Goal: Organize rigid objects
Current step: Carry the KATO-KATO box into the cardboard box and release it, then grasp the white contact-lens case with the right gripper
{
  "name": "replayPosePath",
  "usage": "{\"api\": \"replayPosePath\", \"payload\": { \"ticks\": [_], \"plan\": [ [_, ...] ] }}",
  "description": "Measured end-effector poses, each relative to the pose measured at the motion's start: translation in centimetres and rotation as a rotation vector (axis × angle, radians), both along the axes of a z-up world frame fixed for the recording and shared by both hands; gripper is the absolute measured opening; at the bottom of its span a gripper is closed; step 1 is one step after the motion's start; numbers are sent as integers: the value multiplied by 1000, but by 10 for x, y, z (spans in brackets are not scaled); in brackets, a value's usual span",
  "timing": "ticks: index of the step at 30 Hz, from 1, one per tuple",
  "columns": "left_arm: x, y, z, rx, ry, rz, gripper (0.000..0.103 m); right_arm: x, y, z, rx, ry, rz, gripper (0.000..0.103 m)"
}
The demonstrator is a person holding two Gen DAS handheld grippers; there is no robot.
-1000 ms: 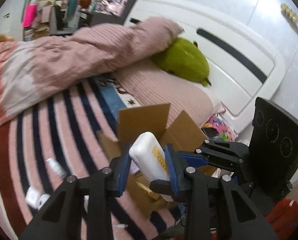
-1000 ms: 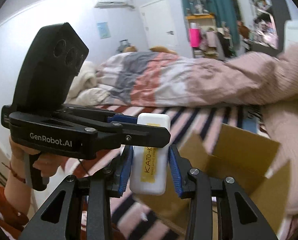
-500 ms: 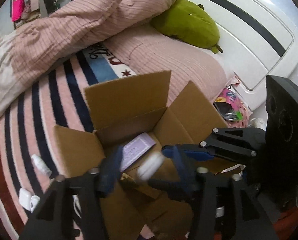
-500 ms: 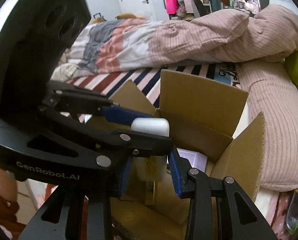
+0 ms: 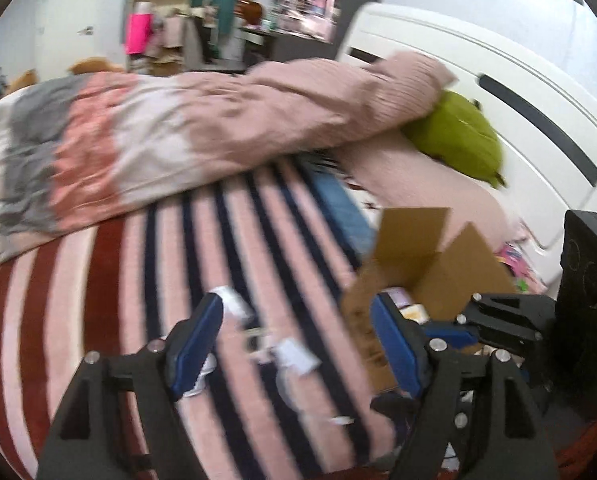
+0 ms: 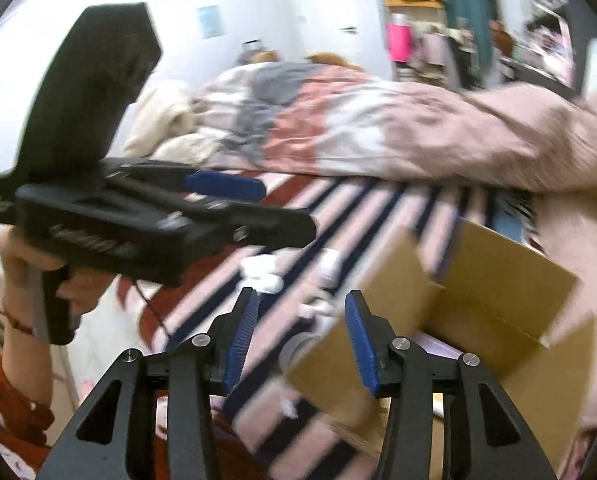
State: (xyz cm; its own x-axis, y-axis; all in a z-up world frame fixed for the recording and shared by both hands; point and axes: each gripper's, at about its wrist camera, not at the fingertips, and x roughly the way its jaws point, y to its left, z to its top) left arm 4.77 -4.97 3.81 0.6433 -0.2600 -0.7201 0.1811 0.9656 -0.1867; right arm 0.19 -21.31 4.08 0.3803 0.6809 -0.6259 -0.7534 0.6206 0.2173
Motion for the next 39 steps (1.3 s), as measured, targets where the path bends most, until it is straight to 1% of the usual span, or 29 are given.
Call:
{"api": "replayPosePath", "payload": {
  "ticks": [3,5,6,7,8,9,10,12,15,17,20,23,24,25,27,29,31,35,36,37,38,39],
  "plan": [
    [-11,36,-16,18,3,78,75,-7,43,-9,-14,18,78,42],
    [-17,59,-32,26,24,129,75,-6,69,-22,-22,42,103,50],
    [-19,68,-38,25,33,144,75,-5,77,-29,-27,53,107,56],
    [-21,78,-46,21,41,158,75,-4,89,-40,-38,63,119,60],
    [-24,89,-54,12,47,173,75,-5,100,-49,-50,68,131,61],
    [-27,96,-63,1,54,190,75,-4,112,-63,-68,72,140,66],
    [-29,104,-72,-11,64,206,75,-1,119,-72,-81,71,139,74],
    [-32,115,-89,-33,83,231,75,9,138,-97,-112,65,117,82],
    [-32,131,-114,-50,118,255,75,32,156,-133,-174,74,73,83],
    [-33,139,-123,-53,130,266,75,40,161,-145,-190,72,58,83],
    [-31,147,-134,-71,145,280,75,51,170,-159,-219,42,58,83],
    [-28,149,-139,-76,159,282,75,54,174,-162,-234,32,63,82],
    [-27,148,-140,-74,163,281,75,54,177,-163,-246,21,71,67],
    [-26,147,-140,-74,164,280,75,52,180,-162,-269,-2,70,59],
    [-27,144,-138,-74,165,273,75,48,178,-157,-262,-34,70,59],
    [-28,139,-133,-74,160,262,75,42,175,-148,-242,-46,85,59],
    [-29,133,-125,-79,148,244,75,32,169,-133,-217,-66,101,59],
    [-33,109,-101,-127,106,163,75,13,153,-99,-153,-102,127,59],
    [-34,104,-97,-137,101,144,72,7,147,-88,-128,-114,129,59],
    [-34,97,-91,-154,97,121,62,3,143,-80,-110,-122,128,59],
    [-35,90,-84,-176,96,94,55,0,137,-71,-89,-133,125,59],
    [-35,84,-78,-189,94,73,44,-4,131,-61,-70,-146,120,59]
  ]
}}
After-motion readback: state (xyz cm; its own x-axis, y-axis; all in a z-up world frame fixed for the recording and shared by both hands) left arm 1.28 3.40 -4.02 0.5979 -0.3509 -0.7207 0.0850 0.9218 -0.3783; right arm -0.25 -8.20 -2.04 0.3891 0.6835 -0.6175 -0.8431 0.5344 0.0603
